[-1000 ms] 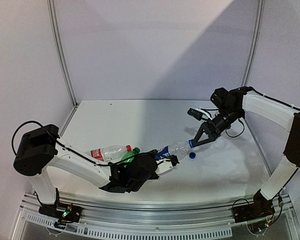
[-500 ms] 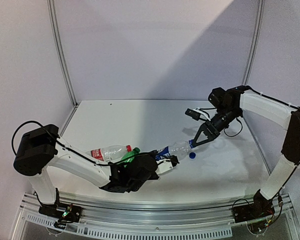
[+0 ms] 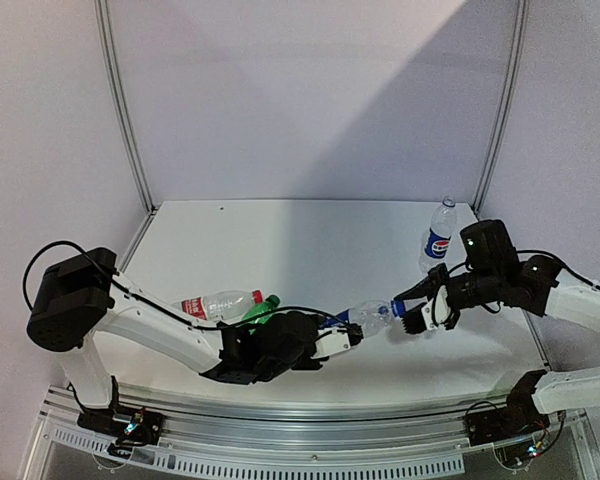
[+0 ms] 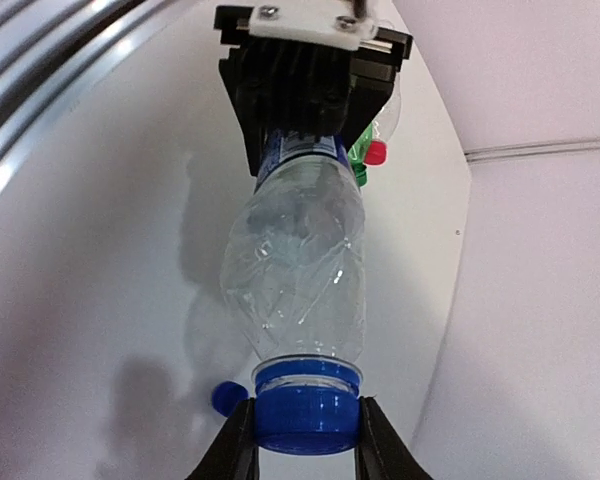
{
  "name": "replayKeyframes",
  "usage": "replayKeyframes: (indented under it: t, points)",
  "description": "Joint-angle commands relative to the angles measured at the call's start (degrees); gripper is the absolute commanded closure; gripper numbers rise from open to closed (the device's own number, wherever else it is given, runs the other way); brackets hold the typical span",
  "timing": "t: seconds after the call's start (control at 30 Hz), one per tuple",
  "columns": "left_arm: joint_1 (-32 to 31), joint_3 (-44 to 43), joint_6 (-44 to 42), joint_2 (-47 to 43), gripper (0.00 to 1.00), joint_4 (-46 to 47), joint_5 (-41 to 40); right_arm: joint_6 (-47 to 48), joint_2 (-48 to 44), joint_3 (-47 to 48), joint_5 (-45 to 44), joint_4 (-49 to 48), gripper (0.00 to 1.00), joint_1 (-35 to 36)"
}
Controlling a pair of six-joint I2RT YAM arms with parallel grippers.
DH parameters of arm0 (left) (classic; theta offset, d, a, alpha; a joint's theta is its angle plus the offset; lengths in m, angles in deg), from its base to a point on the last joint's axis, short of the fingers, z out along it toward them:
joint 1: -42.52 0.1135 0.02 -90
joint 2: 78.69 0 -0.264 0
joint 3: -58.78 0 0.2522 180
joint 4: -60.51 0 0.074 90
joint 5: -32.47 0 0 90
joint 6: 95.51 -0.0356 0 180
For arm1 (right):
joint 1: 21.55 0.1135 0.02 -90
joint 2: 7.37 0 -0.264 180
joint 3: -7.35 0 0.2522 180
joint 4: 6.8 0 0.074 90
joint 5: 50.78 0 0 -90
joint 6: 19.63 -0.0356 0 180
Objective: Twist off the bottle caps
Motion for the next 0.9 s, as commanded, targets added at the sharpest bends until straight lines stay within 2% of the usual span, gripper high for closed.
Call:
replayKeyframes:
  t: [0.0,0.07,0.2,0.37,0.47,0.53,0.63,0.67,0.77,0.87]
  points:
    - [1.3,-0.1,2.4,-1.1,0.54,-1.8,0.5,16.4,-1.9,-1.4,-10.1,-9.3,0.74,2.6]
    - [1.3,-0.1,2.4,-1.1,0.54,-1.9,0.5,16.5,-1.9,-1.8,-10.9,-8.4,0.7,2.9]
    - [1.3,0.0,2.5,-1.4,0.54,-1.9,0.3,14.8,-2.2,-1.6,-12.1,-5.0,0.49,2.9]
    - [1.4,0.2,2.7,-1.8,0.54,-1.6,-1.3,7.7,-3.2,2.1,-11.8,4.9,0.4,2.7]
    - [1.5,0.6,3.2,-2.9,0.54,-1.3,-1.8,4.6,-5.7,2.4,-11.5,8.1,0.38,1.7]
    - [1.5,0.8,3.2,-3.5,0.54,-1.2,-2.5,-1.0,-6.8,5.6,-6.5,11.1,0.38,-1.3]
    - [1.5,0.9,2.6,-3.7,0.54,-0.4,-4.3,-18.2,-5.0,15.3,4.4,16.6,0.37,-7.4]
    - [1.5,0.9,2.4,-3.5,0.54,0.0,-5.0,-26.7,-3.8,18.0,6.2,17.5,0.35,-8.7]
    - [1.4,0.8,1.5,-3.2,0.53,1.4,-7.1,-46.8,4.0,27.7,4.2,23.5,0.36,-9.1]
    - [1.2,1.0,0.0,-2.6,0.53,3.2,-9.7,-55.2,13.8,36.9,10.1,34.8,0.41,-11.1]
